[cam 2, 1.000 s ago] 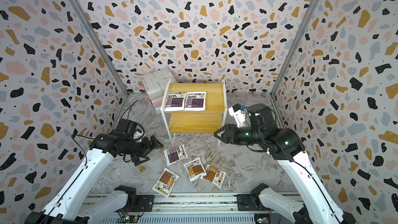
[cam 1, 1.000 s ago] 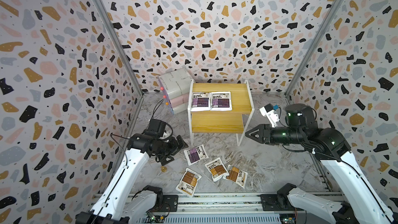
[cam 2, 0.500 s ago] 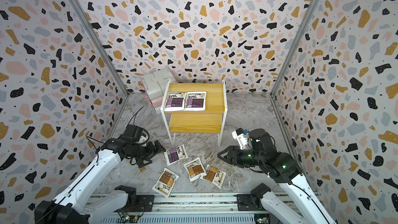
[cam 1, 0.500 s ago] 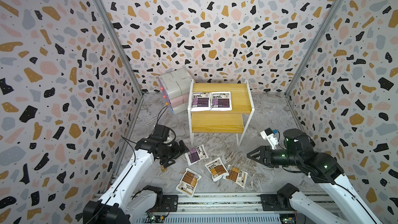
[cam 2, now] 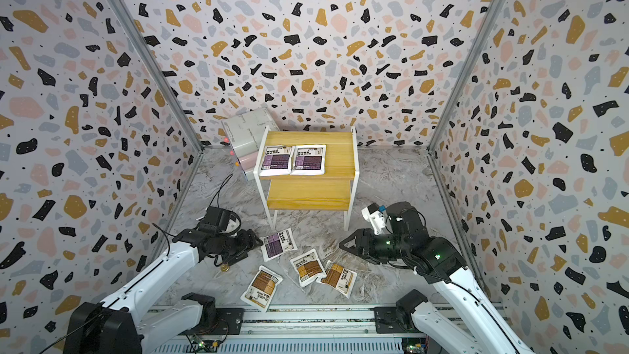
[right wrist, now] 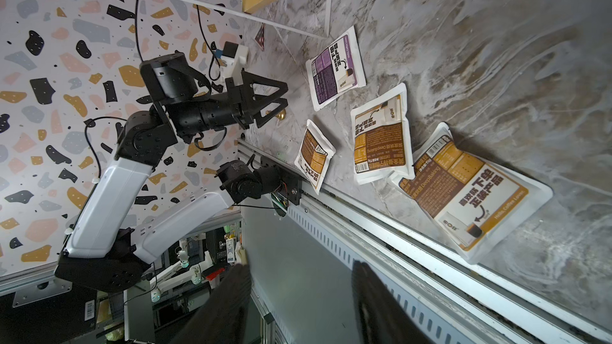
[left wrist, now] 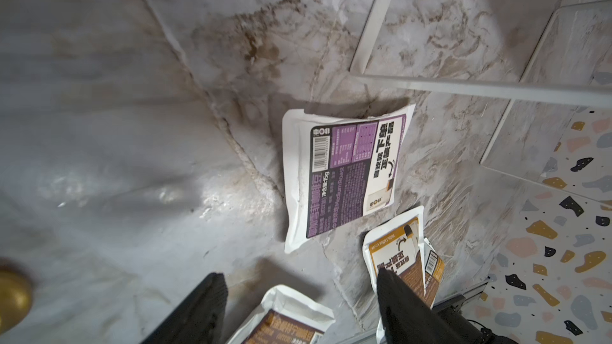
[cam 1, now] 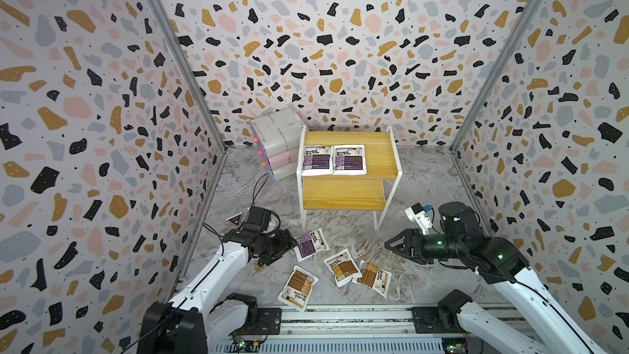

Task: Place the bagged coffee beans on the shelf by color
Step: Pick up the bagged coffee beans at the center of the board.

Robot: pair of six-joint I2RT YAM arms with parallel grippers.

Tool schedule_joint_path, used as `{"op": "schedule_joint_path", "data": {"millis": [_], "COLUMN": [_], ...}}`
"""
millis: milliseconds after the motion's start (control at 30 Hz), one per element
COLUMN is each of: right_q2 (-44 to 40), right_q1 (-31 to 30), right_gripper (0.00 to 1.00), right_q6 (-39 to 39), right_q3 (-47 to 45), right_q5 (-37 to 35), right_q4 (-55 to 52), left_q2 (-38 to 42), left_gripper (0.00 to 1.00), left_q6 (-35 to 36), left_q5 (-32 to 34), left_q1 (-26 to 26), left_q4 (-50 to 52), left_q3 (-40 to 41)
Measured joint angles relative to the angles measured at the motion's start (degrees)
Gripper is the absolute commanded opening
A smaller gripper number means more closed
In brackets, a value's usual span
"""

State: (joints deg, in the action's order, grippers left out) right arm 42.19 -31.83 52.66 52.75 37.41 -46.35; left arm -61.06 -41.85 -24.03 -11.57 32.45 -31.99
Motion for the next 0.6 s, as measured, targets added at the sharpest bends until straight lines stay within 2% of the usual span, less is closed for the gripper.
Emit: {"op": "schedule_joint_path", "data": {"millis": [233, 400, 600], "right_q2": [-0.1, -0.1, 0.6], "right_q1": [0.0, 0.0, 0.0], "right_gripper": [0.54, 0.55, 0.54], "right_q6": [0.7, 1.2, 1.4], "right_q3": [-0.4, -0.9, -1.0], "right_q5": [0.5, 0.5, 0.5], "right_q4": [0.1, 0.3, 0.6], "left_q2": [-4.6, -9.5, -10.6], "left_gripper": [0.61, 0.58, 0.52], "left_q6": [-1.1, -1.5, -2.1], "left_q5": [-1.6, -2.4, -2.8], "left_q1": [0.0, 0.0, 0.0], "left_q4": [-7.7, -13.1, -17.2], "left_q3": [2.5, 2.8, 4.8]}}
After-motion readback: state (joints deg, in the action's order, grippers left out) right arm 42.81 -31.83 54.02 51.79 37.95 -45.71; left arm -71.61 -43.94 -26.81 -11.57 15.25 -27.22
